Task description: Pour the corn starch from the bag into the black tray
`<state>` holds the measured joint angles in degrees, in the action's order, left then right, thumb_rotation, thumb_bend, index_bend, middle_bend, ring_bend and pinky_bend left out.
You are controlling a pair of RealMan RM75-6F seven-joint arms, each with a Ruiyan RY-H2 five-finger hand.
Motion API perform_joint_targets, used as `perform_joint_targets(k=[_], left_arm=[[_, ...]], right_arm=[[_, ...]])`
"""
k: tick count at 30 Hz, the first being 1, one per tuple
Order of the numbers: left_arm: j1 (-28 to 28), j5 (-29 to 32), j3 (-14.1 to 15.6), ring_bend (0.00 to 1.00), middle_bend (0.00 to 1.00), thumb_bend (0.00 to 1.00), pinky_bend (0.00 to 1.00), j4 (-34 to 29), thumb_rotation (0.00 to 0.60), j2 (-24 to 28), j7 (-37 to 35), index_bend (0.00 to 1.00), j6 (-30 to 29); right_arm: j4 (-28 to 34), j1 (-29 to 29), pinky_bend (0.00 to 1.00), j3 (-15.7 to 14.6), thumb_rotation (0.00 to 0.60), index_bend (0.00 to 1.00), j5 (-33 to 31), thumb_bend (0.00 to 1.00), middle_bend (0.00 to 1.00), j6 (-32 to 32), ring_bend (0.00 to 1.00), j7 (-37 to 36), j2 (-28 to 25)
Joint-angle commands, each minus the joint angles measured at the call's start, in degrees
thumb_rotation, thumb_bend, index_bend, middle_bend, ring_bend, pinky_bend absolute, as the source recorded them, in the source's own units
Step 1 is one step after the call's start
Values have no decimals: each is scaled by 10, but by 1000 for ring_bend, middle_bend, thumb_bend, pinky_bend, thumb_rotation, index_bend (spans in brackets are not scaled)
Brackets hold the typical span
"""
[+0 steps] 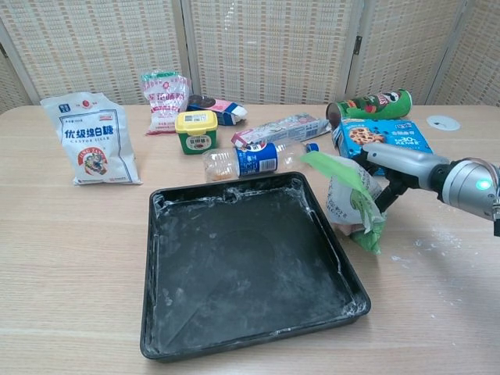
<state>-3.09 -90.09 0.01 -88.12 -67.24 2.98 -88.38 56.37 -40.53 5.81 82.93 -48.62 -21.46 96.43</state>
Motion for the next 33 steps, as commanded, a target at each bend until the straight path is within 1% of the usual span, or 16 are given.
perform_joint_targets(k=[1,4,7,10,14,19,25,28,33], left_arm=[[-1,0,-1,197,148,459,22,-4,600,1,1,296,0],[0,-2,-1,196,148,459,22,-4,600,1,-1,296,-2],[0,-1,-1,197,148,459,22,-1,600,-1,-4,296,-1],[0,-2,-1,197,148,459,23,1,600,-2,-6,297,-2],[0,-6,-1,198,148,458,22,4,600,-3,-10,299,-5],[2,-5,-2,200,148,459,22,10,600,-5,-15,301,-8],[4,-6,-2,203,148,459,22,18,600,-7,-23,299,-11],[4,-6,-2,203,148,459,23,22,600,-9,-26,295,-11],[4,-6,-2,203,148,459,23,25,600,-10,-28,292,-11]], right_arm=[[18,12,340,9,600,829,0,288,533,-36,490,27,-13],[56,15,361,22,600,846,-5,322,556,-60,527,62,-39],[99,14,376,33,600,857,-6,353,571,-80,560,121,-68],[137,10,400,44,600,859,-7,362,579,-98,579,203,-89],[178,-2,414,61,600,859,-19,362,582,-110,596,314,-101],[204,-17,418,74,600,859,-33,362,589,-125,625,426,-88],[199,-36,419,74,600,859,-30,362,590,-146,649,550,-54],[191,-44,419,73,600,859,-28,362,591,-155,673,600,-34],[182,-56,419,71,600,859,-31,362,593,-157,706,650,-11]])
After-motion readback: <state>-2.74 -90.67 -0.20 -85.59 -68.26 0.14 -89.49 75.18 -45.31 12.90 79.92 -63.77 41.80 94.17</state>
